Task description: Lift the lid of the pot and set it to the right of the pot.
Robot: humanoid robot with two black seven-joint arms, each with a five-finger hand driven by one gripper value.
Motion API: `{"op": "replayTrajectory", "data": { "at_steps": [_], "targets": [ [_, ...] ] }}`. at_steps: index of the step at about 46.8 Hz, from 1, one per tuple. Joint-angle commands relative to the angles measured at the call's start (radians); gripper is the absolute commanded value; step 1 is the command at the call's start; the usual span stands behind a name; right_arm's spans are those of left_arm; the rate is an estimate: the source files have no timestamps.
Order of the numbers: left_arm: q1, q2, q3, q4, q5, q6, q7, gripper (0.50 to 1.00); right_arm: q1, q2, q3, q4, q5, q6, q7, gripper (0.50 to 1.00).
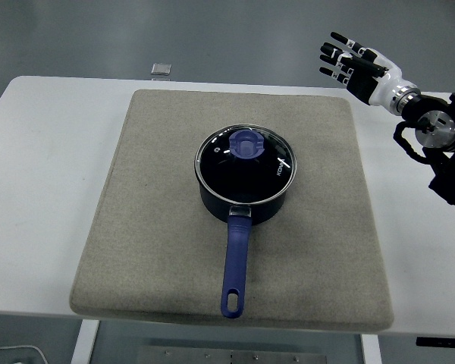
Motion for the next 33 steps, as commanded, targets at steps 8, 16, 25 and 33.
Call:
{"op": "replayTrajectory", "data": {
  "at_steps": [8,16,25,33],
  "targets": [
    [0.000,0.000,0.000,0.000,0.000,0.000,0.000,1.000,0.049,-0.080,0.001,0.159,-0.206,-0.008,0.053,0.907],
    [0.000,0.000,0.000,0.000,0.000,0.000,0.000,1.000,0.082,-0.149,0.014,0.305,-0.442,-0.012,0.130,0.907],
    [0.000,0.000,0.000,0.000,0.000,0.000,0.000,1.000,0.092,-0.202,0.014,0.427,-0.628,-0.010,0.137,0.907],
    [0.000,0.000,0.000,0.000,0.000,0.000,0.000,1.000,0.096,-0.238,0.012,0.535,-0.795,-0.009,0.154,0.907]
  ]
}}
